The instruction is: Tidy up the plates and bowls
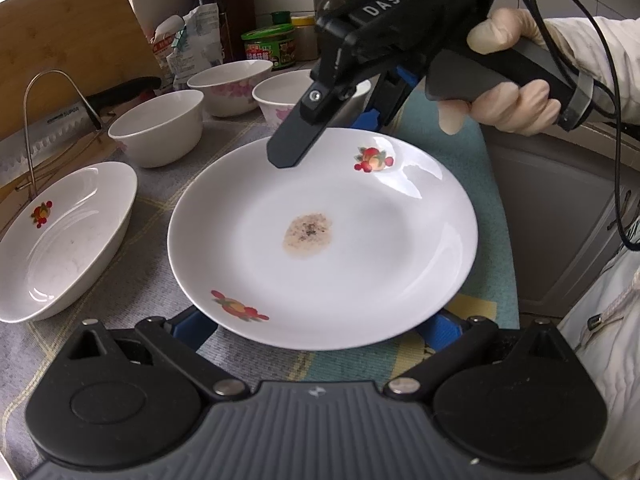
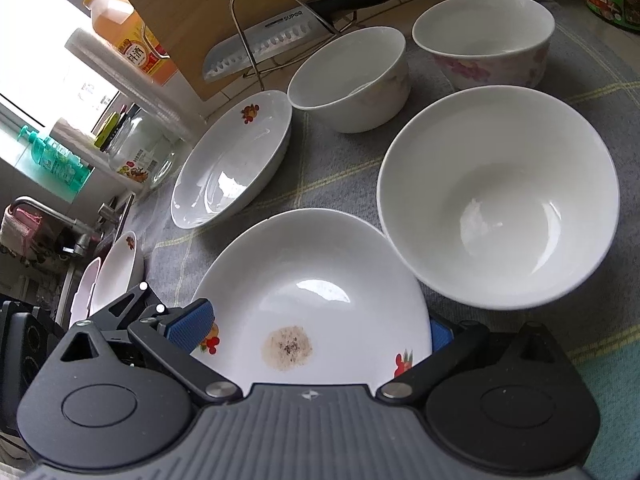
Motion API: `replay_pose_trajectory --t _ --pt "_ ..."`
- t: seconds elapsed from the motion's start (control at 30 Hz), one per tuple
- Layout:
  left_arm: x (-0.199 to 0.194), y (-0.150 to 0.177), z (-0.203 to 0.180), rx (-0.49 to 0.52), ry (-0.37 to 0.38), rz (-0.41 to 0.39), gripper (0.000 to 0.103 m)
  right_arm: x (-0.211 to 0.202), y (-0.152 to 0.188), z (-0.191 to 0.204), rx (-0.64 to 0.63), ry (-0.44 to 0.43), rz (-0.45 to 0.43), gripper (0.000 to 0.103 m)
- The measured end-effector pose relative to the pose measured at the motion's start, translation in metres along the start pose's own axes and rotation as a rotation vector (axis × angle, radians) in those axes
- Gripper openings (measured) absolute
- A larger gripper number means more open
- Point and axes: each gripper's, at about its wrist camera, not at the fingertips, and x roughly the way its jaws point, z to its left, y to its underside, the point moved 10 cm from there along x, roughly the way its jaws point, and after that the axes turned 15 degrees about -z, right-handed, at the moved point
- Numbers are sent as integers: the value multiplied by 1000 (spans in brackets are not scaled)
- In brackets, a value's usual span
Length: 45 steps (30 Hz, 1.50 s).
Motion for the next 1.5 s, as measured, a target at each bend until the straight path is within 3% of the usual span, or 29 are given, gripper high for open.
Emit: replay_pose_trajectory --t 0.77,1.5 --pt "-14 0 0 8 -41 10 103 0 4 25 -92 -14 31 103" --pt "-79 14 13 -75 -157 -7 103 21 7 99 -215 -100 60 103"
